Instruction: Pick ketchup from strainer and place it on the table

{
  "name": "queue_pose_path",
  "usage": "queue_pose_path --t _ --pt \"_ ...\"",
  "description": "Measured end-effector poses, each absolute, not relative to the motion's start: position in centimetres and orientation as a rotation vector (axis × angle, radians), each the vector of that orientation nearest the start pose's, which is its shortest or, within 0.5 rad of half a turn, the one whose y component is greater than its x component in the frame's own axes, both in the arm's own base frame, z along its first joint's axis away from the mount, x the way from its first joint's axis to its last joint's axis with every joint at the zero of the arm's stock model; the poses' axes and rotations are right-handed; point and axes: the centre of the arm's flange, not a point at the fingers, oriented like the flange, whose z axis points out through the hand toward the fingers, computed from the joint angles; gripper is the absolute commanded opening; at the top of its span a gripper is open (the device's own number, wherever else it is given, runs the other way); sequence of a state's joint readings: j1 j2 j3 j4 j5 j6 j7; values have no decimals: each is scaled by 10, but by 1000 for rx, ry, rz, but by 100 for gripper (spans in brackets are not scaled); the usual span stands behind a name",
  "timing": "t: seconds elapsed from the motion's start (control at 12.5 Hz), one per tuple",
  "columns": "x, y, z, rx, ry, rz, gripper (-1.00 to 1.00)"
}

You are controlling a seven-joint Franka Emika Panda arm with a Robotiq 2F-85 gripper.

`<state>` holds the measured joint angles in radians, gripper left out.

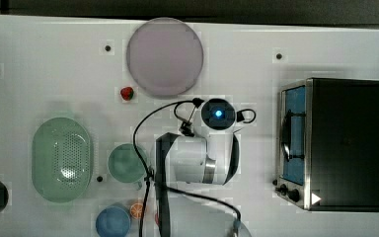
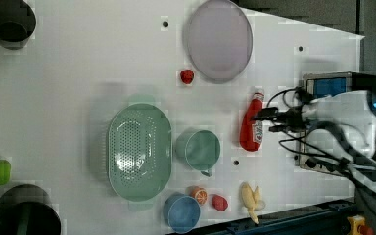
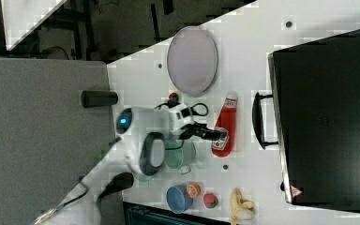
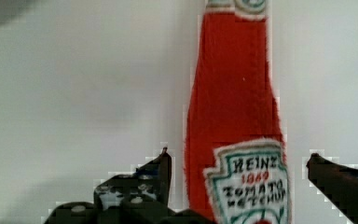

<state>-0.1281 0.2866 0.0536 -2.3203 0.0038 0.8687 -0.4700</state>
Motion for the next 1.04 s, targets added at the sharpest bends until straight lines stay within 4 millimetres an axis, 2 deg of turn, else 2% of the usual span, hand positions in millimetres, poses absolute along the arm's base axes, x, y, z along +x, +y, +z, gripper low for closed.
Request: queue_pose_path --t 0.16,0.32,0.56,0.72,0.88,1.04 --pt "516 -39 270 -3070 660 254 100" --pt "528 -37 353 -3058 724 262 100" --pt "548 -34 484 -3028 817 49 100" --pt "561 -34 553 -2998 856 -106 100" --pt "554 -36 588 -2988 903 -102 100" --pt "549 -39 589 -2982 944 -40 100"
